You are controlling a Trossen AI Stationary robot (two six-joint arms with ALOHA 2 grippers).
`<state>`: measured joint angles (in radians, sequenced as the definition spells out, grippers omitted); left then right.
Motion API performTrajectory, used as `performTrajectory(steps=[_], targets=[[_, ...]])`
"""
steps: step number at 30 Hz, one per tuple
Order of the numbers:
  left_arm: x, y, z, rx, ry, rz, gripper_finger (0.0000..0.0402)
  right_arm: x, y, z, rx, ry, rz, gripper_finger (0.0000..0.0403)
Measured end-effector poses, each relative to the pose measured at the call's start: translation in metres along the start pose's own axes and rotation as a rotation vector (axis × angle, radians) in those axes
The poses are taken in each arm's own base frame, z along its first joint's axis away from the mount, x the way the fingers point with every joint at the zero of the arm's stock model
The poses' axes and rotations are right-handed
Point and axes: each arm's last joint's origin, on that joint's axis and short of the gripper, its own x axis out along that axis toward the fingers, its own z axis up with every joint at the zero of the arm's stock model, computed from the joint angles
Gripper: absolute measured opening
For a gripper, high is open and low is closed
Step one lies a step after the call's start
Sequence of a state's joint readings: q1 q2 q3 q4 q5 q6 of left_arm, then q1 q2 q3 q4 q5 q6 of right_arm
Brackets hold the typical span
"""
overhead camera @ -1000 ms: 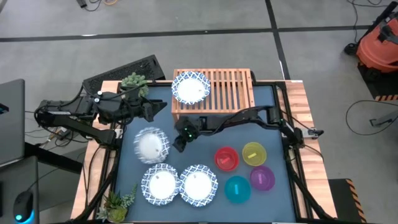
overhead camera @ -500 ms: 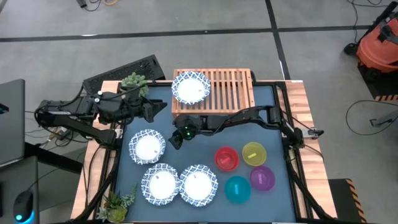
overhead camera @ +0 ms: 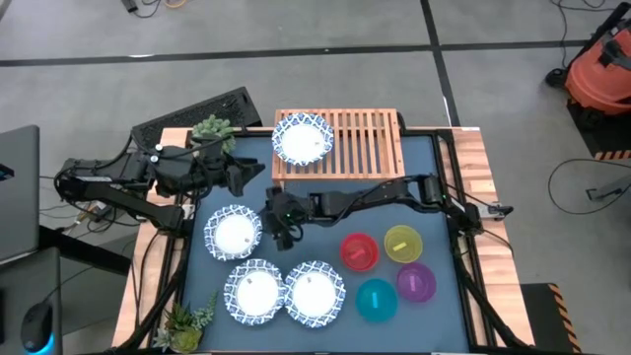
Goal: Place and stack bowls onto a shelf
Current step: Stack the top white patterned bowl on top of the white patterned bowl on the shelf
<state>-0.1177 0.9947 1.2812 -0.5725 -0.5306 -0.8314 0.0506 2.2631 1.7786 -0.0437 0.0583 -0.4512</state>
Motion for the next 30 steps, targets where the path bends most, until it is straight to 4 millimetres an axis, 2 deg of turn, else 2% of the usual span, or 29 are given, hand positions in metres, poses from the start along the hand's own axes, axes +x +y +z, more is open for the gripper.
performTrajectory(steps=[7, 14, 24, 30], targets=[[0.0, 0.001, -0.001, 0.008, 0.024, -0.002, 0.0201, 0.0, 0.008, 0.008, -0.234, -0.066, 0.036, 0.0254], [0.0, 0.001, -0.002, 0.016, 0.028, 0.002, 0.0201, 0.028, 0.037, -0.018, -0.446, 0.011, 0.057, 0.0254], [0.0, 0.001, -0.002, 0.037, 0.028, 0.001, 0.0201, 0.035, 0.036, -0.026, -0.429, 0.043, 0.001, 0.0254], [0.0, 0.001, -0.002, 0.037, 0.028, 0.002, 0.0201, 0.048, 0.033, -0.035, -0.433, 0.042, 0.001, 0.0247]])
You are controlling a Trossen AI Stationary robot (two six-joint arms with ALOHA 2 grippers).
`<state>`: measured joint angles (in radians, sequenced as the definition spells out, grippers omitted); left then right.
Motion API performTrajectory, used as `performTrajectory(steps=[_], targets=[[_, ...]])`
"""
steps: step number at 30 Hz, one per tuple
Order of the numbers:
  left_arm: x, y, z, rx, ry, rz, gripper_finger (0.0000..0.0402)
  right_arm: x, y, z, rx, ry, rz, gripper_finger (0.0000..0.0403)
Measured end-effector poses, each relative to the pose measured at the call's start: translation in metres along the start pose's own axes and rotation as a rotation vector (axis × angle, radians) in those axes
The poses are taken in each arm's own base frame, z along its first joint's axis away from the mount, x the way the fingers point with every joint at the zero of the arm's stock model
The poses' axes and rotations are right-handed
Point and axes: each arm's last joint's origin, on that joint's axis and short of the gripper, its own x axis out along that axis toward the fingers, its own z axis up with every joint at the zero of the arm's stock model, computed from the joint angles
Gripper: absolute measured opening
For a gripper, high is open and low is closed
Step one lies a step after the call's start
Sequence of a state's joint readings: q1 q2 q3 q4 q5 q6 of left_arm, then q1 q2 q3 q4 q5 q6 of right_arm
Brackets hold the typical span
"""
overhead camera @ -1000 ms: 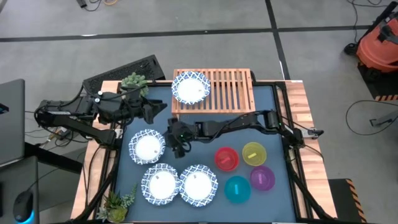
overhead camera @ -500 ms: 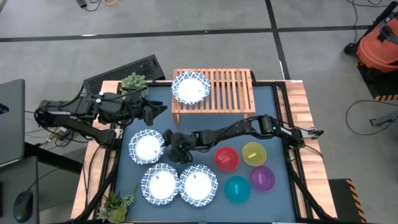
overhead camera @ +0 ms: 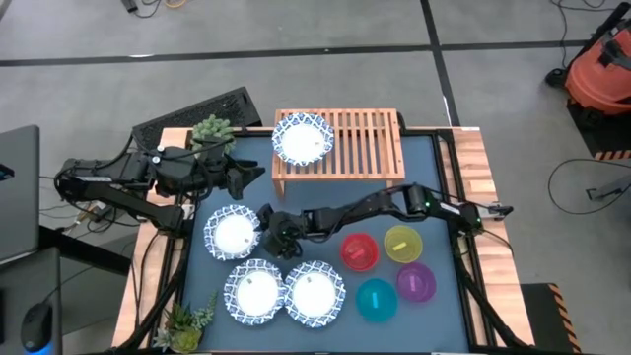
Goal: Place and stack bowls onto a shelf
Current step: Stack the top white patterned bowl on top of the white patterned bowl on the shelf
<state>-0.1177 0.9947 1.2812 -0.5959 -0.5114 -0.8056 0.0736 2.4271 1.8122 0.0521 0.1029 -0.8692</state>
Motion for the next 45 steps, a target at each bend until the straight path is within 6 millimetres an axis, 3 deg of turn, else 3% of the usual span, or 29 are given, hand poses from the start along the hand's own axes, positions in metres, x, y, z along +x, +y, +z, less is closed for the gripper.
performTrajectory(steps=[9, 18, 23, 28, 33, 45], targets=[[0.0, 0.0, 0.0, -0.002, 0.007, -0.007, 0.0201, 0.014, -0.009, -0.002, 0.011, 0.03, -0.018, 0.0202], [0.0, 0.0, 0.0, -0.003, 0.006, -0.008, 0.0201, 0.013, -0.014, 0.008, 0.003, 0.05, -0.072, 0.0062], [0.0, 0.005, -0.005, -0.001, 0.051, 0.043, 0.0201, -0.001, -0.021, 0.017, 0.047, 0.221, -0.057, 0.0017], [-0.004, 0.028, -0.019, -0.057, 0.21, 0.248, 0.0201, -0.044, -0.049, 0.023, 0.27, 0.348, 0.009, 0.0023], [-0.004, 0.047, -0.033, -0.006, 0.322, 0.434, 0.0201, -0.099, -0.083, 0.027, 0.468, 0.416, 0.012, 0.0021], [0.018, 0.092, -0.094, 0.124, 0.658, 0.583, 0.0201, -0.24, -0.126, 0.06, 0.665, 0.378, -0.022, 0.0024]])
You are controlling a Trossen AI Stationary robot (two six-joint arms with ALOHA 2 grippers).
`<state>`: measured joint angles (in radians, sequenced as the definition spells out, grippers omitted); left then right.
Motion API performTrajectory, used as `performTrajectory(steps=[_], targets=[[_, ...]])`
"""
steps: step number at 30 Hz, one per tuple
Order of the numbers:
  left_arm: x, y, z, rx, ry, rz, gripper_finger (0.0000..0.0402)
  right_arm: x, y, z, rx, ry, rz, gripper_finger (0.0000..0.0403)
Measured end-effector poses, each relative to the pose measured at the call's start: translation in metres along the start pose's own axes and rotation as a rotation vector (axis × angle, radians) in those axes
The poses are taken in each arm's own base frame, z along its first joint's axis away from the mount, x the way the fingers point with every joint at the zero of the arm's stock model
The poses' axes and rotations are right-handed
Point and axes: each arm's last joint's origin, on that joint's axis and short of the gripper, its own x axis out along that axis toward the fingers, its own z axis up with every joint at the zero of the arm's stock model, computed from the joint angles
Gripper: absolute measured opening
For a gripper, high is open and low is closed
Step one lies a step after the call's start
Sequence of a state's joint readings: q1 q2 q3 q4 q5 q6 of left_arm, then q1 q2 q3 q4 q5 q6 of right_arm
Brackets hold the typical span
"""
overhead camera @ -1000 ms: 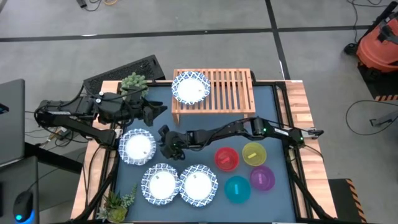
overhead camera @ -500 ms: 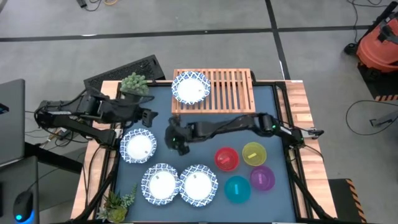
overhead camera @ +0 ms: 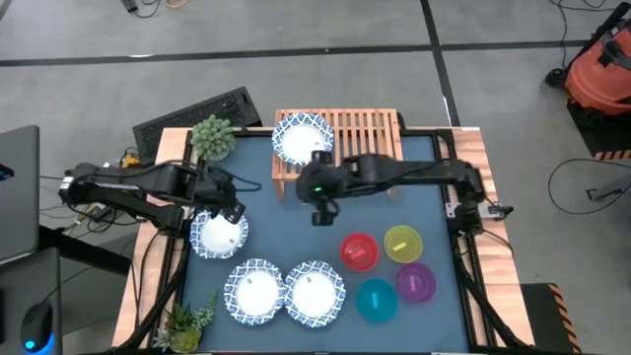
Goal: Place and stack bowls onto a shelf
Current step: Stack the top white patterned bowl on top of the white patterned bowl on the shelf
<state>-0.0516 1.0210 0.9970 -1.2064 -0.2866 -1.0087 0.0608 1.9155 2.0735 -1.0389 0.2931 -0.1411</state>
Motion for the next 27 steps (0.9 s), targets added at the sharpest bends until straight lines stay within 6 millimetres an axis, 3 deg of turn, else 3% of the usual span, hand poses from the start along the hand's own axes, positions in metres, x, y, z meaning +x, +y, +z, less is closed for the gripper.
performTrajectory(steps=[6, 14, 20, 27], targets=[[0.035, 0.004, -0.017, 0.133, 0.092, 0.0, 0.0201, -0.047, -0.003, -0.005, 0.063, -0.042, 0.016, 0.0037], [0.069, 0.01, -0.026, 0.241, 0.1, -0.038, 0.0202, -0.056, 0.005, -0.014, 0.037, 0.032, 0.04, 0.0037], [0.067, 0.004, -0.032, 0.114, 0.276, -0.194, 0.0202, -0.055, 0.015, -0.02, 0.0, 0.081, 0.057, 0.0029], [0.052, -0.024, -0.064, 0.21, 0.435, -0.432, 0.0202, -0.053, 0.015, -0.023, -0.009, 0.115, 0.057, 0.0036]])
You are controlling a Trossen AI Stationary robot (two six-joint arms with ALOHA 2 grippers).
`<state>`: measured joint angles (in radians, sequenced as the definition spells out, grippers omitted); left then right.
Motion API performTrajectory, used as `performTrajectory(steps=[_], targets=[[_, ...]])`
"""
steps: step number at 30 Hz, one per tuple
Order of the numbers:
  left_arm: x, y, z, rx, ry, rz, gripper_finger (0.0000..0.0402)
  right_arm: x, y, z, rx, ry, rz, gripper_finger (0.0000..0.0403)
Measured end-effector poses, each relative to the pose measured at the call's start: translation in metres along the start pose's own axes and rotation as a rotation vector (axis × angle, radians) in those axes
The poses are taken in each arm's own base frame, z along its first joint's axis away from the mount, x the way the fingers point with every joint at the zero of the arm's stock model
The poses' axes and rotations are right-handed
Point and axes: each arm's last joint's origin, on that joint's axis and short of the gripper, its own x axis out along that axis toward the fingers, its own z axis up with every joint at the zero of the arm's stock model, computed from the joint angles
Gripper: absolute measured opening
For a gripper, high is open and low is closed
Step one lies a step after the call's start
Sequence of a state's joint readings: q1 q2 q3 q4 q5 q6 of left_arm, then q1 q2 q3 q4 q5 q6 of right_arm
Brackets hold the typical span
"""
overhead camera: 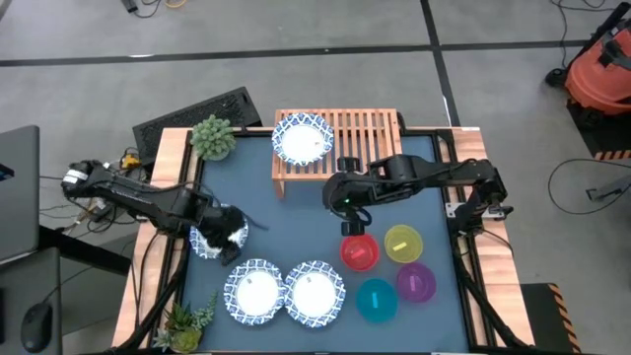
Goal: Place and stack bowls onto a shelf
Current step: Stack the top white patterned bowl on top of the white patterned bowl on the shelf
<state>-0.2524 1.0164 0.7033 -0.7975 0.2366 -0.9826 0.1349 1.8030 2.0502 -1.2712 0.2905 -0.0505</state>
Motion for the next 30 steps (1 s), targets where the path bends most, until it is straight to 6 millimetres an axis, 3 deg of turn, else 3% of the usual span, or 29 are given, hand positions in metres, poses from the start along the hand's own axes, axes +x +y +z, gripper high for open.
performTrajectory(steps=[11, 17, 26, 30], targets=[[0.01, -0.009, -0.039, 0.019, -0.045, 0.173, 0.0202, 0.003, -0.009, 0.0, 0.02, 0.0, -0.013, 0.0032], [0.03, -0.015, -0.052, 0.081, 0.022, 0.268, 0.0202, 0.005, -0.015, 0.0, 0.039, 0.001, -0.023, 0.0033], [0.059, -0.008, -0.054, 0.113, 0.083, 0.492, 0.0196, 0.005, -0.016, 0.001, 0.051, -0.008, -0.024, 0.0032], [0.068, -0.007, -0.054, 0.13, 0.101, 0.526, 0.0151, 0.005, -0.016, 0.001, 0.061, -0.009, -0.024, 0.0032]])
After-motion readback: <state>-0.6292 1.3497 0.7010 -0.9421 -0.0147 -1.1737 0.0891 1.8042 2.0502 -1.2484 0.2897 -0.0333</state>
